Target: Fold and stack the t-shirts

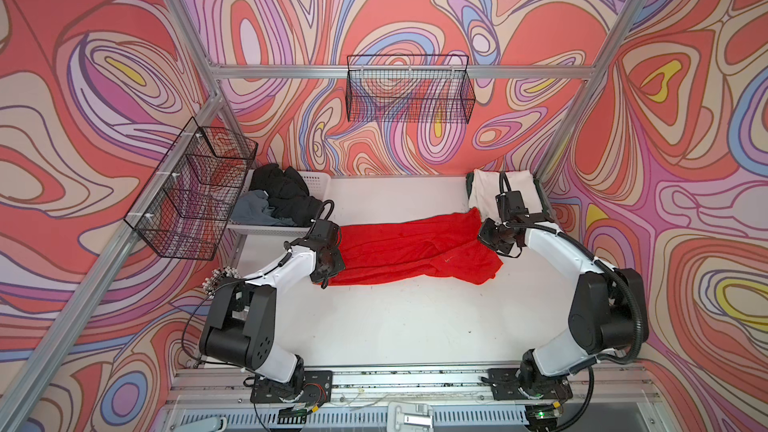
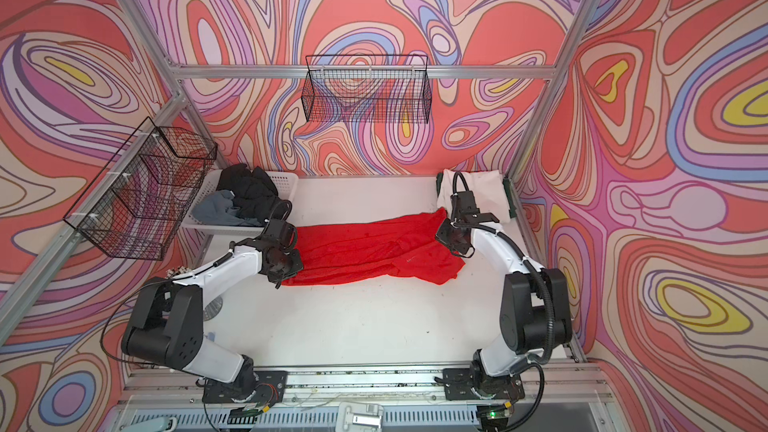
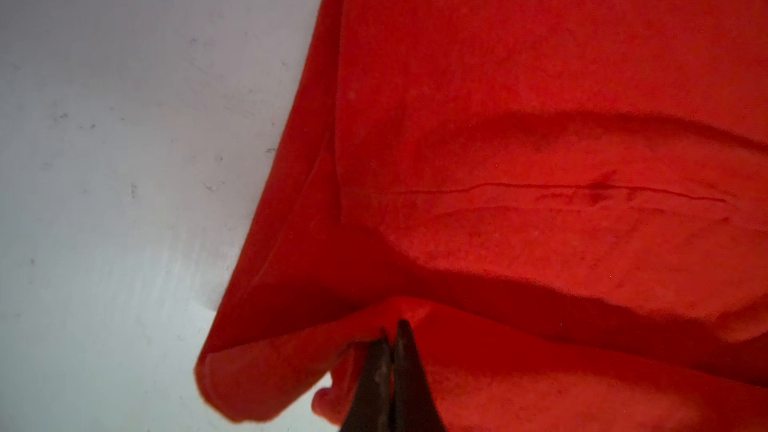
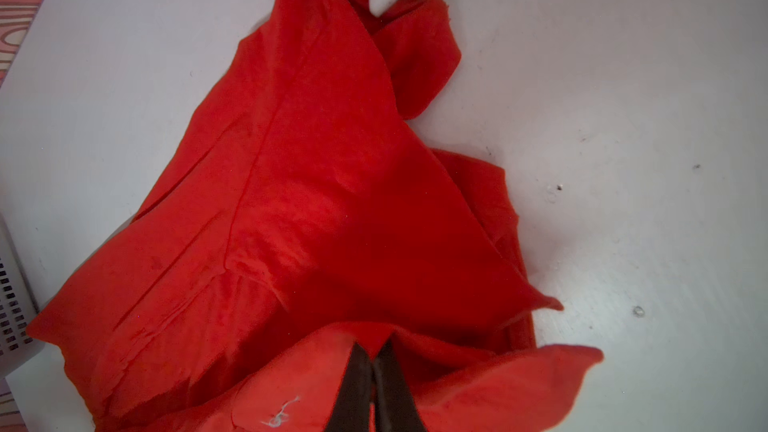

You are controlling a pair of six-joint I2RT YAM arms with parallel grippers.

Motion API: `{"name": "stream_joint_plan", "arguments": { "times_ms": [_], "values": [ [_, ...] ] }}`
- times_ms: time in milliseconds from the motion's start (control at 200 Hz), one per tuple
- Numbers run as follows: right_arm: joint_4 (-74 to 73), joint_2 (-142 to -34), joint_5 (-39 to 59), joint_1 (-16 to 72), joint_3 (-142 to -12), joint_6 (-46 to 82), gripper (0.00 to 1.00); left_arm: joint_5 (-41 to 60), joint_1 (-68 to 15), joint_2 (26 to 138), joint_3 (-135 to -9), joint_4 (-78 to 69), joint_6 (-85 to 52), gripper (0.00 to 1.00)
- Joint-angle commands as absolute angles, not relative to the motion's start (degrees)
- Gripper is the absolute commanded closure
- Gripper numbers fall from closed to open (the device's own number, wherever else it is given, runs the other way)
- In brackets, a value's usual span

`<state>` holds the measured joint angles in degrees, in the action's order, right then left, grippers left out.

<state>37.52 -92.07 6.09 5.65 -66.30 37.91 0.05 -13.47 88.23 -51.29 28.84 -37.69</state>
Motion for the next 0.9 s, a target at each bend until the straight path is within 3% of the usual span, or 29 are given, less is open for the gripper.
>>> {"name": "stream_joint_plan", "arguments": {
  "times_ms": [0, 461, 491, 551, 581, 651, 771, 891],
  "values": [
    [35.6, -93.9, 6.6, 5.3, -68.0, 37.0, 1.00, -0.6, -12.7, 89.7, -53.2, 29.1, -37.0, 1.00],
    [34.2, -96.4, 6.5, 4.7, -70.0, 36.3, 1.00, -0.7, -11.7, 93.2, -57.6, 26.4, -39.1, 1.00],
    [34.1, -96.7, 7.1, 4.6, -70.5, 35.7, 0.92, -1.1, -11.5, 93.8, -58.2, 26.4, -38.9, 1.00],
    [35.0, -97.7, 7.9, 4.3, -72.2, 33.4, 0.66, -0.1, -10.8, 94.9, -59.8, 26.4, -38.2, 0.79],
    [36.2, -98.0, 7.7, 3.9, -73.0, 32.6, 0.50, -0.4, -10.7, 95.0, -60.5, 26.7, -38.0, 0.59],
    [37.4, -96.9, 7.6, 3.0, -73.1, 31.5, 0.33, -0.3, -10.8, 94.1, -61.2, 25.9, -37.3, 0.36],
    [38.5, -91.4, 4.9, 2.9, -70.3, 30.5, 0.28, -3.2, -11.7, 90.7, -61.4, 25.9, -36.0, 0.23],
    [41.7, -87.0, 6.3, 3.1, -66.1, 29.7, 0.32, -5.1, -13.5, 87.3, -61.0, 26.4, -34.9, 0.22]
  ]
}}
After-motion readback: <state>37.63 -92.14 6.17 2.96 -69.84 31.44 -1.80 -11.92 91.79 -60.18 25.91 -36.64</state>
